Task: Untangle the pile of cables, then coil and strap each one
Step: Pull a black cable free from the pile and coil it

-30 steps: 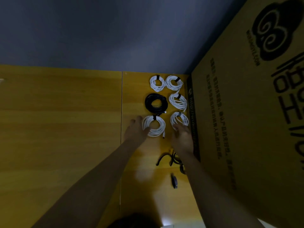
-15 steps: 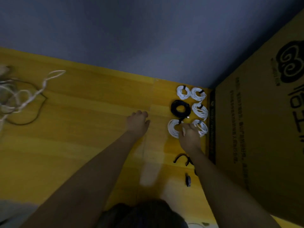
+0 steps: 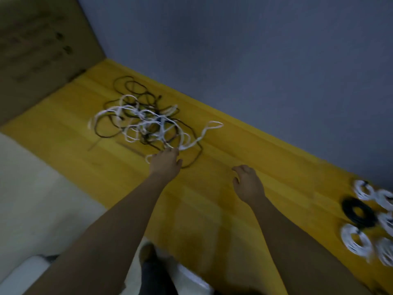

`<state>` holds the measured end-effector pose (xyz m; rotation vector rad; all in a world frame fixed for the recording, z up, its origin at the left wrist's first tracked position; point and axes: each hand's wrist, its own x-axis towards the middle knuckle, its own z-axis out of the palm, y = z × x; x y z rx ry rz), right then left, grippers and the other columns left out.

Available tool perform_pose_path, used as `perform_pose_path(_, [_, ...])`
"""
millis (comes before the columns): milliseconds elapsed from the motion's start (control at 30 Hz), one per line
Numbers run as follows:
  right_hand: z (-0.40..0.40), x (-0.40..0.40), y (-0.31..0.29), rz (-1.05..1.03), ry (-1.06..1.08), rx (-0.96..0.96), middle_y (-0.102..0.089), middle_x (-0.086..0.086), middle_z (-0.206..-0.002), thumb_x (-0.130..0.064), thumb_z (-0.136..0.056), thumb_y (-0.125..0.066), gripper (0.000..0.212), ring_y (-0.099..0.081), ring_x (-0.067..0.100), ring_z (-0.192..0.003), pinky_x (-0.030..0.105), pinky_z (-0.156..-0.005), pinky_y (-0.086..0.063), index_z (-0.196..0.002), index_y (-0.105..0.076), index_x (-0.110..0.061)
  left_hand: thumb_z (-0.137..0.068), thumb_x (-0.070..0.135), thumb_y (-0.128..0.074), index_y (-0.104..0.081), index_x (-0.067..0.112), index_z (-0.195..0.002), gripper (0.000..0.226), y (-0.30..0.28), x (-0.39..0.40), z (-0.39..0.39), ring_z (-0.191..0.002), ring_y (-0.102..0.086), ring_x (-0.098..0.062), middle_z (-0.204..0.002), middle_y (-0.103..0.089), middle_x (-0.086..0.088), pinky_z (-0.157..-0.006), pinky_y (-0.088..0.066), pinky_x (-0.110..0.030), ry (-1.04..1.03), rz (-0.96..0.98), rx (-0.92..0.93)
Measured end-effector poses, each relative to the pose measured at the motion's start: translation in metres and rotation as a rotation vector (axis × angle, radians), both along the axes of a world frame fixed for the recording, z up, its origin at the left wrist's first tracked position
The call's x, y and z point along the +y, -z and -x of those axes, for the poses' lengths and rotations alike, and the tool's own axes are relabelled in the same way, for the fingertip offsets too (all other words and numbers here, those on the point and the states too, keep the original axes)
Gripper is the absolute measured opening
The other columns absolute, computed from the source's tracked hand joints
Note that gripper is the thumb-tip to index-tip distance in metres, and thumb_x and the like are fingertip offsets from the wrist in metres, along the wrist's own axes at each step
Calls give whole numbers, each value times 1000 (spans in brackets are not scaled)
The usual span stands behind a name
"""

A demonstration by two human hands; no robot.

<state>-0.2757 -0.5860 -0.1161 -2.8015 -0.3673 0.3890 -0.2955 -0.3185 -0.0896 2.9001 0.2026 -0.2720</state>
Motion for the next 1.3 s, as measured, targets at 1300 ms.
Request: perform_pose_path(1300, [-160, 583, 59, 0, -359, 45, -36, 10, -145, -19, -98, -45, 47, -35, 31, -130, 41, -100, -37, -145, -38, -19, -103, 19, -39, -57, 12, -114, 23, 68, 483, -129, -70, -48, -22, -98, -56, -9, -59, -37, -32, -18, 364, 155])
